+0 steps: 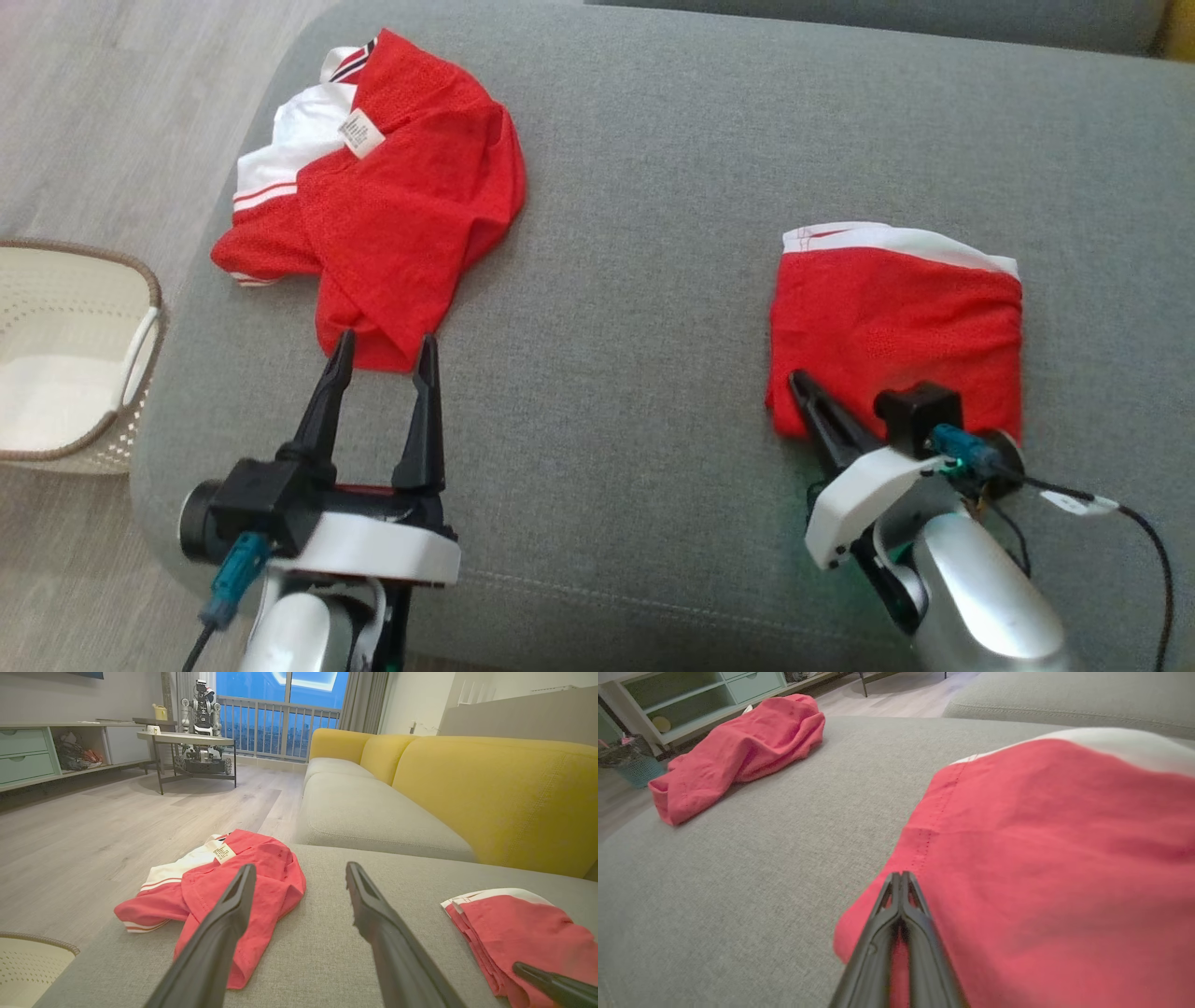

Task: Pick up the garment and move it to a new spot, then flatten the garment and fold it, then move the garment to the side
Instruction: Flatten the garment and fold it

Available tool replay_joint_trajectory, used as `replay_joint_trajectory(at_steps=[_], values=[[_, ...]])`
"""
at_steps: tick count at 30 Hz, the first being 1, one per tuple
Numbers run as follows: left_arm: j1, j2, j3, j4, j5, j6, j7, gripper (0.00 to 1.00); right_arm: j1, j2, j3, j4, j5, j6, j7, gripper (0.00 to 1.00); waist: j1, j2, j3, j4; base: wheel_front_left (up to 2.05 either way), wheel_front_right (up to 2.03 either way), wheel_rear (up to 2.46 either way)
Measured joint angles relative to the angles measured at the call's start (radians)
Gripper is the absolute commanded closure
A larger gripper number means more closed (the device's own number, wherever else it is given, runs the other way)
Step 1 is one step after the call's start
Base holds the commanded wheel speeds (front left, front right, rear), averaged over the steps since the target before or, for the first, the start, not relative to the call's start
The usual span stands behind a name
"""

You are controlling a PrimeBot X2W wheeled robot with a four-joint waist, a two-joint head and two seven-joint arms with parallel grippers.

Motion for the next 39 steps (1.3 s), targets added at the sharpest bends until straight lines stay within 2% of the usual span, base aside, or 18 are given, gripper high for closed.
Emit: replay_joint_trajectory(at_steps=[5,10,19,24,28,29,30,39], values=[[0.000,0.000,-0.001,0.001,0.000,0.001,0.000,0.00,0.001,0.000,0.029,0.044,0.030,0.000,0.017,1.00,0.0000,0.0000,-0.010,-0.009,0.00,0.00,0.00],[0.001,0.000,0.002,0.001,0.000,0.002,0.000,0.00,0.000,0.000,0.018,0.020,0.066,0.000,-0.005,1.00,0.0000,0.0000,-0.025,-0.031,0.00,0.00,0.00],[0.017,0.000,0.013,-0.003,0.002,0.011,0.000,0.00,0.012,0.000,-0.125,-0.234,0.043,0.000,-0.039,1.00,-0.0001,0.0000,-0.062,-0.101,0.00,0.00,0.00],[0.033,0.000,0.015,-0.004,0.002,0.011,0.000,0.00,0.107,0.001,-0.185,-0.385,0.002,0.000,-0.043,1.00,-0.0001,0.0000,-0.079,-0.147,0.00,0.00,0.00],[0.036,0.000,0.016,-0.007,0.015,0.020,0.000,0.00,0.176,0.001,-0.238,-0.428,0.015,0.000,-0.043,1.00,-0.0002,0.0000,-0.088,-0.179,0.00,0.00,0.00],[0.036,0.000,0.016,-0.007,0.015,0.020,0.000,0.00,0.176,0.001,-0.238,-0.428,0.015,0.000,-0.043,0.75,-0.0002,0.0000,-0.088,-0.179,0.00,0.00,0.00],[0.038,0.000,0.016,-0.008,0.018,0.026,0.000,0.00,0.187,0.001,-0.248,-0.439,0.015,0.000,-0.043,0.00,-0.0001,0.0000,-0.090,-0.185,0.00,0.00,0.00],[0.076,0.000,0.025,0.014,0.003,0.031,0.000,0.00,0.251,0.003,-0.242,-0.455,0.004,0.000,-0.043,0.00,-0.0001,0.0000,-0.105,-0.211,0.00,0.00,0.00]])
